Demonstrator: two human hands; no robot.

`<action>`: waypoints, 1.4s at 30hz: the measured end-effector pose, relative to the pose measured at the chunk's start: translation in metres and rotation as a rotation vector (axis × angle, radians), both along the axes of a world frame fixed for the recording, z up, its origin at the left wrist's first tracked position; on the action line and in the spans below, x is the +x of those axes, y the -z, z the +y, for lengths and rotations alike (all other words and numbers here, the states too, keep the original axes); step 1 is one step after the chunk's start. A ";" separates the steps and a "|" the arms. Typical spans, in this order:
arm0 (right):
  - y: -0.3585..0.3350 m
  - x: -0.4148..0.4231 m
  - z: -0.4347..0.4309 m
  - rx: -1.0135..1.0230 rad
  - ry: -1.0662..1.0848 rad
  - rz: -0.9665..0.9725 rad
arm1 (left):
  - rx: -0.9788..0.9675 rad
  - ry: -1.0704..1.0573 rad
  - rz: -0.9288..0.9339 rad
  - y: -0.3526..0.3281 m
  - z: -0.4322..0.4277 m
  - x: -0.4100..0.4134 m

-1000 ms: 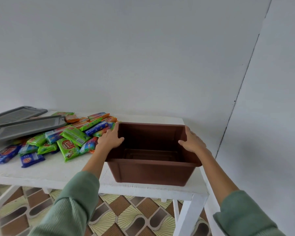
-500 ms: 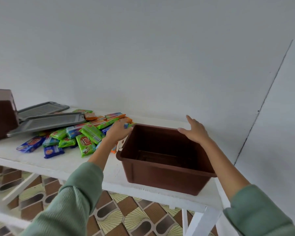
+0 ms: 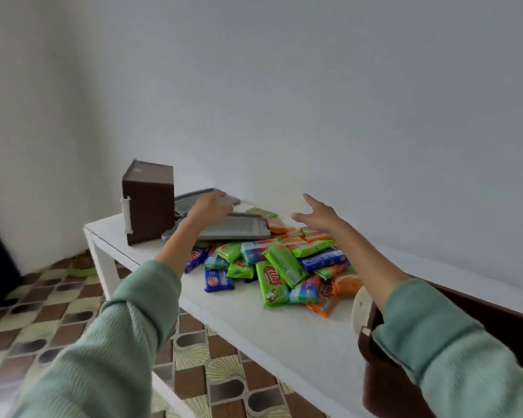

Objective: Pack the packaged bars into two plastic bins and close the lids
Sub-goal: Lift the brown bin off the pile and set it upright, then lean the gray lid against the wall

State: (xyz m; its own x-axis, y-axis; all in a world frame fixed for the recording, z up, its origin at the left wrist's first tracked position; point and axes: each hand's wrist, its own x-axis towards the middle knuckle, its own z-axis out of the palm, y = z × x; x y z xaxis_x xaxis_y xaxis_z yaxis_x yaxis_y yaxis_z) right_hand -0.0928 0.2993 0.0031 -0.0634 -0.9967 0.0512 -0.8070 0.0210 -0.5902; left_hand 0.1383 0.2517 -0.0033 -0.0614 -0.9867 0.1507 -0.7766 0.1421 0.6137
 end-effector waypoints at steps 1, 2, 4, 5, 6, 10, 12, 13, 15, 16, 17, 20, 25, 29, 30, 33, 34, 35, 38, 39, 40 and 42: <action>0.004 0.015 -0.019 0.009 -0.022 -0.001 | 0.014 -0.028 0.007 0.002 -0.015 0.015; 0.008 0.029 -0.038 0.020 -0.040 -0.008 | 0.033 -0.055 0.005 0.005 -0.029 0.030; 0.018 0.055 -0.078 0.046 -0.070 -0.025 | 0.068 -0.088 -0.002 0.014 -0.061 0.060; 0.024 0.066 -0.097 0.063 -0.074 -0.029 | 0.093 -0.099 -0.002 0.021 -0.076 0.073; 0.031 0.076 -0.114 0.077 -0.074 -0.029 | 0.111 -0.108 -0.013 0.029 -0.088 0.085; 0.065 0.102 -0.174 0.088 -0.073 0.025 | 0.206 -0.107 -0.088 0.065 -0.136 0.117; 0.086 0.107 -0.196 0.102 -0.038 0.120 | 0.297 -0.112 -0.122 0.086 -0.154 0.122; 0.095 0.107 -0.207 0.131 -0.006 0.162 | 0.342 -0.120 -0.137 0.095 -0.161 0.124; 0.114 0.103 -0.228 0.214 0.066 0.205 | 0.413 -0.149 -0.157 0.109 -0.170 0.124; 0.123 0.100 -0.236 0.256 0.089 0.209 | 0.444 -0.158 -0.153 0.114 -0.172 0.123; 0.131 0.098 -0.243 0.289 0.101 0.206 | 0.472 -0.159 -0.134 0.119 -0.173 0.122; 0.144 0.096 -0.251 0.312 0.133 0.194 | 0.489 -0.179 -0.090 0.122 -0.176 0.115; 0.112 0.085 -0.245 0.246 0.226 0.186 | 0.368 -0.164 -0.180 0.099 -0.184 0.094; 0.073 0.054 -0.233 0.109 0.324 0.049 | 0.190 -0.144 -0.149 0.066 -0.192 0.062; 0.060 0.043 -0.227 0.059 0.357 0.023 | 0.151 -0.138 -0.127 0.057 -0.194 0.050; 0.021 0.004 -0.204 -0.096 0.444 -0.003 | 0.047 -0.099 -0.059 0.029 -0.193 0.002; 0.010 -0.012 -0.195 -0.142 0.471 0.006 | 0.012 -0.074 -0.036 0.020 -0.192 -0.016; -0.001 -0.030 -0.185 -0.185 0.498 0.021 | -0.024 -0.041 -0.012 0.013 -0.189 -0.036; -0.028 -0.091 -0.146 -0.279 0.594 0.070 | -0.111 0.099 0.056 -0.003 -0.177 -0.103; -0.035 -0.113 -0.130 -0.305 0.626 0.084 | -0.126 0.150 0.072 -0.008 -0.171 -0.128; -0.041 -0.135 -0.113 -0.327 0.655 0.094 | -0.139 0.199 0.087 -0.011 -0.164 -0.154; -0.045 -0.176 -0.079 -0.366 0.703 0.105 | -0.159 0.275 0.108 -0.018 -0.146 -0.206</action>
